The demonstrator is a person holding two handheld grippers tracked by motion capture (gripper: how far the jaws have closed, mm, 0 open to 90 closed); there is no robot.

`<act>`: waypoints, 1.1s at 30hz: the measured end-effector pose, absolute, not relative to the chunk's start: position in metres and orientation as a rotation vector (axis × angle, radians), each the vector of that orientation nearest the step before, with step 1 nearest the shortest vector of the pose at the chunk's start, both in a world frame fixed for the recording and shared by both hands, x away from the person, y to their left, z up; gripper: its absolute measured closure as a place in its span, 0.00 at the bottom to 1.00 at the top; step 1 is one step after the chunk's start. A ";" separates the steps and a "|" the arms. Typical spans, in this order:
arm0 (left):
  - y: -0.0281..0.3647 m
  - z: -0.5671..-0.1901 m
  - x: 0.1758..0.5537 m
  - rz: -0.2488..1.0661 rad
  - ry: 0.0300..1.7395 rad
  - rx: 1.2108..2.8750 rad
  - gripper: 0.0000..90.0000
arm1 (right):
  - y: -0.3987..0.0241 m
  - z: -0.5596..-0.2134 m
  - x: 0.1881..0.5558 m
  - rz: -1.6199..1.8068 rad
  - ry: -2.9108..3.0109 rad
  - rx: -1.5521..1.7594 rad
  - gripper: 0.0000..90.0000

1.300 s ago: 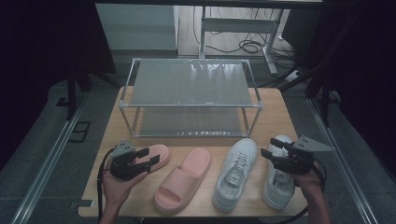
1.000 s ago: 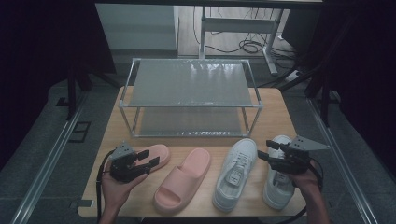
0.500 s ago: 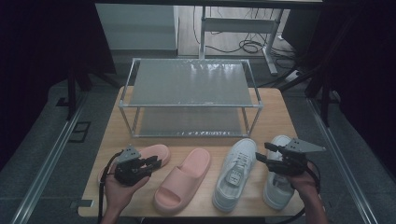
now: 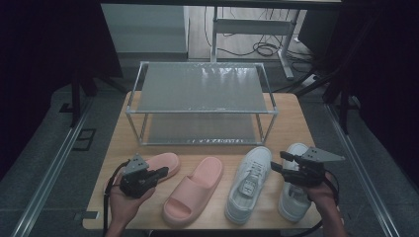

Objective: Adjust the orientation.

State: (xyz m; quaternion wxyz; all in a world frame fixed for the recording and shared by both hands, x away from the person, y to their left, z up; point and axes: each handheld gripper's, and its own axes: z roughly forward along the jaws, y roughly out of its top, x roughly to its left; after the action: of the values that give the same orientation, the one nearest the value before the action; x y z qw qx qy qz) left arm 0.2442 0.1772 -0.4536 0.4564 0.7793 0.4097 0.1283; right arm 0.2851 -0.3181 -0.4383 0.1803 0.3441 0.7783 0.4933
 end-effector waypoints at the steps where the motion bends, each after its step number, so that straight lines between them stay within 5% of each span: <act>1: 0.178 -0.454 0.243 0.313 1.015 1.925 1.00 | -0.318 -0.438 0.285 1.396 2.196 0.967 0.47; 33: 0.254 -0.513 0.197 0.292 1.325 1.972 1.00 | -0.319 -0.440 0.286 1.360 2.198 1.013 0.47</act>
State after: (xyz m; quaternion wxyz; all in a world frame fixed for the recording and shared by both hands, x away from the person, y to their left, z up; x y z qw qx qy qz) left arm 0.1974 0.2543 -0.5133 0.3653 0.7669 0.5153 0.1136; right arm 0.2858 -0.3194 -0.4404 0.1819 0.3589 0.7785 0.4817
